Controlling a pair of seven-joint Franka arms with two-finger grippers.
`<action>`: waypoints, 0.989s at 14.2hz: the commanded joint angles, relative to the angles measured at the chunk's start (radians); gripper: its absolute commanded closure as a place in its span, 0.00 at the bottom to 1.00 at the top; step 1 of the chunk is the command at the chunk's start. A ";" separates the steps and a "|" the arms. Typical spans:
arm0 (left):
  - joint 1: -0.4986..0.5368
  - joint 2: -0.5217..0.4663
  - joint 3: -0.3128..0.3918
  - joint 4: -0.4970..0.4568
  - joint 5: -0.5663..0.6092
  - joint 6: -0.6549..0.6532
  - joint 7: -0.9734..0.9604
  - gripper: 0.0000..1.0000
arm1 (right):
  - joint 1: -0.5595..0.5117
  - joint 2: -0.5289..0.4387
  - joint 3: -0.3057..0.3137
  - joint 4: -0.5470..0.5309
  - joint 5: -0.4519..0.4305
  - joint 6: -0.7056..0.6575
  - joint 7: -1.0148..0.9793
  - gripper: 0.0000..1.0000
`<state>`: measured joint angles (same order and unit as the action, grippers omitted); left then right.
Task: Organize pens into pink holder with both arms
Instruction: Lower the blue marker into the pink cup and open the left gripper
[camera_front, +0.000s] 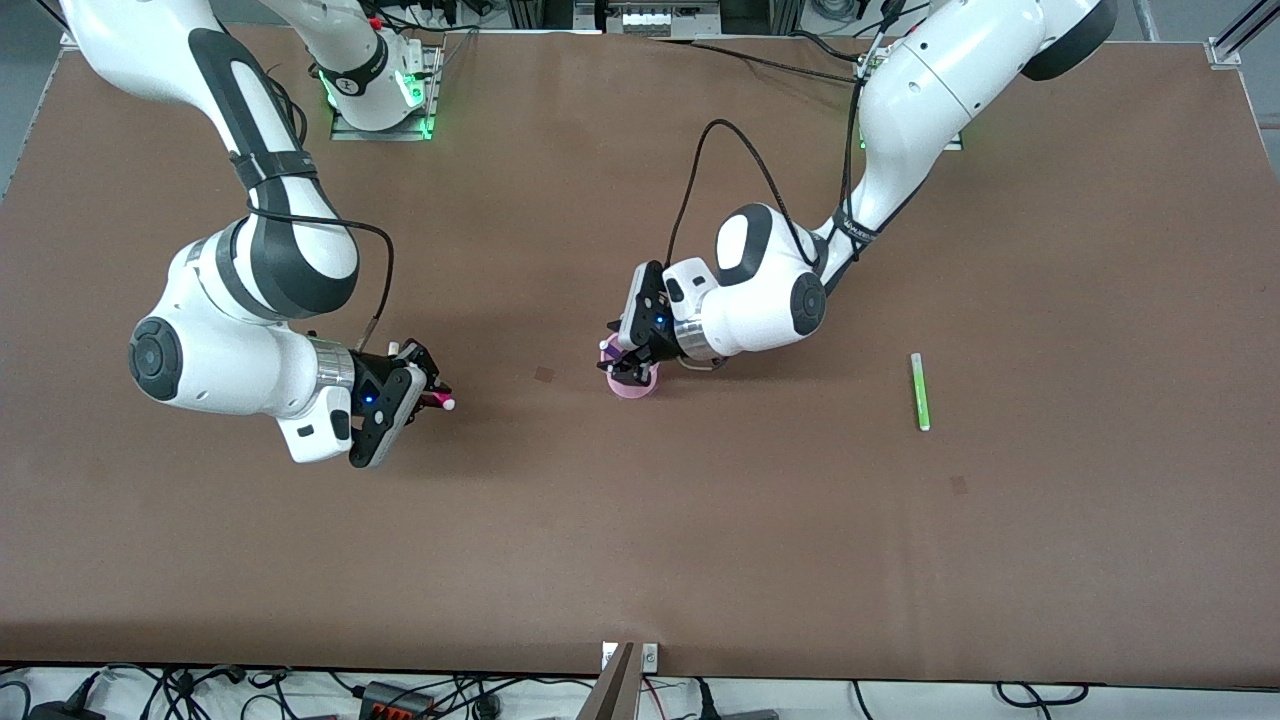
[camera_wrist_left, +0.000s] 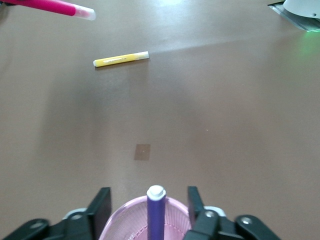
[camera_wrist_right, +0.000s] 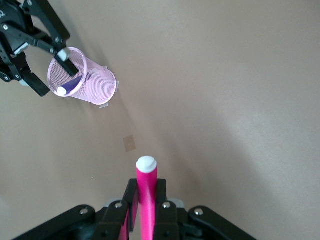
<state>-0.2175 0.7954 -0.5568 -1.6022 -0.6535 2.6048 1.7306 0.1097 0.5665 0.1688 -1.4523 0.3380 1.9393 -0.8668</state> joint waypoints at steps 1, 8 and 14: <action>0.049 -0.042 -0.009 -0.004 -0.041 -0.044 0.044 0.00 | 0.019 0.001 0.005 0.015 0.024 0.004 -0.015 1.00; 0.216 -0.088 0.020 0.111 -0.022 -0.572 -0.190 0.00 | 0.030 0.001 0.130 0.020 0.104 0.084 -0.061 1.00; 0.236 -0.091 0.159 0.238 0.346 -0.892 -0.422 0.00 | 0.198 0.001 0.133 0.112 0.070 0.148 -0.072 1.00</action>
<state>0.0234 0.7108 -0.4295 -1.4273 -0.4135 1.8258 1.3976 0.2601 0.5633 0.3086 -1.3681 0.4220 2.0517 -0.9171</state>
